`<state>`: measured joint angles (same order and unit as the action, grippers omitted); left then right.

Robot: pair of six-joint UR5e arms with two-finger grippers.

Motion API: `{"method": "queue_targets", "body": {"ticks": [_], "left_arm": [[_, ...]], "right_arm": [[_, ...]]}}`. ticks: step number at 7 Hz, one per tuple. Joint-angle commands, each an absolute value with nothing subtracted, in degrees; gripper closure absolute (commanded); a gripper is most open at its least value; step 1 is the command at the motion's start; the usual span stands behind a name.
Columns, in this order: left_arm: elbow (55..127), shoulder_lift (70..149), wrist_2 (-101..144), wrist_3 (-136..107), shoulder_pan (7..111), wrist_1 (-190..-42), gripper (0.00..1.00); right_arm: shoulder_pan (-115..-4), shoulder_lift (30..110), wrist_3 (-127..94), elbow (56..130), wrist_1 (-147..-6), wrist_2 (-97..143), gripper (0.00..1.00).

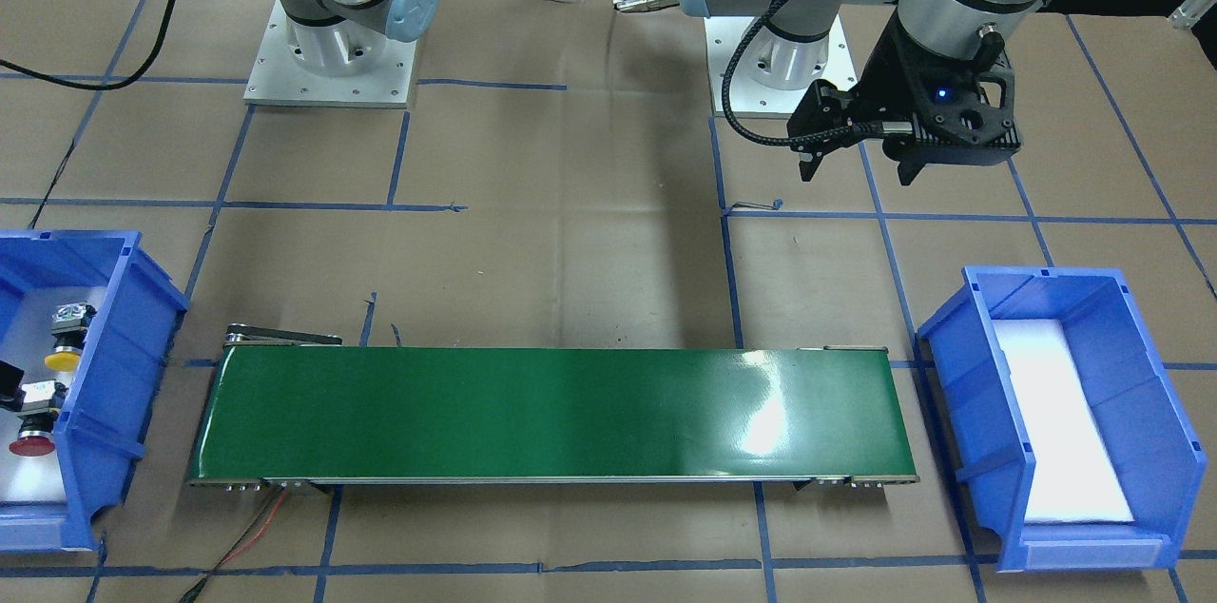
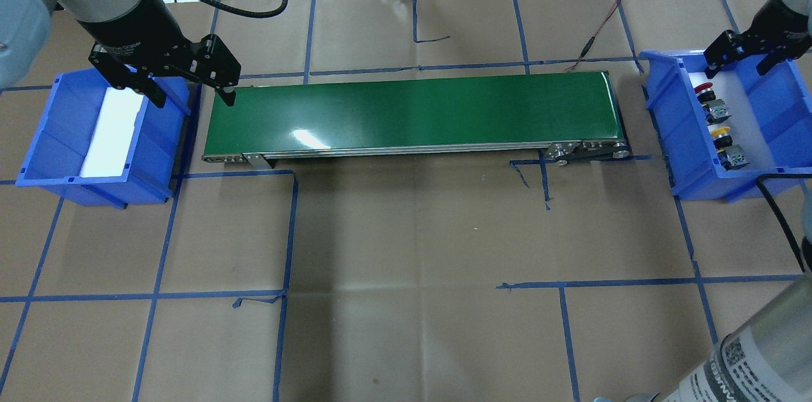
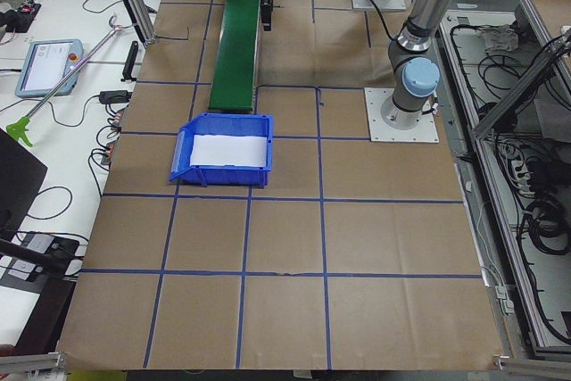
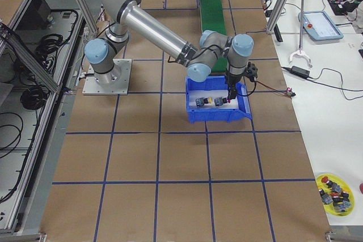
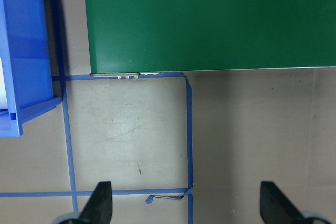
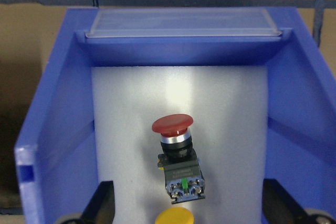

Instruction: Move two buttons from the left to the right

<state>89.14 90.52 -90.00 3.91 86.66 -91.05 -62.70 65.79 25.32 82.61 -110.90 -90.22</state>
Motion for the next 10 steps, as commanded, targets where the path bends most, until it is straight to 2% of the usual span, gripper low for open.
{"method": "queue_targets", "body": {"ticks": [1, 3, 5, 7, 10], "left_arm": [[89.12, 90.44, -90.09, 1.76, 86.66, -91.14, 0.00], [89.12, 90.53, -90.09, 1.84, 86.66, -91.05, 0.00], [89.12, 90.53, -90.00, 1.93, 86.66, -91.05, 0.00], [89.12, 90.53, -90.00, 2.20, 86.66, -91.05, 0.00], [89.12, 90.70, -90.00, 2.64, 86.66, -91.05, 0.00]], "right_arm": [[-66.94, 71.96, 15.87, 81.56, -105.84, -90.00, 0.00], [-76.59, 79.06, 4.53, 81.65, -98.92, -89.48, 0.00], [-88.72, 84.62, 2.99, 81.82, -94.05, -89.65, 0.00], [-90.53, 86.39, -4.88, 83.66, -91.25, -89.47, 0.00], [-90.62, 94.38, -5.10, 93.40, -92.02, -89.12, 0.00]]}}
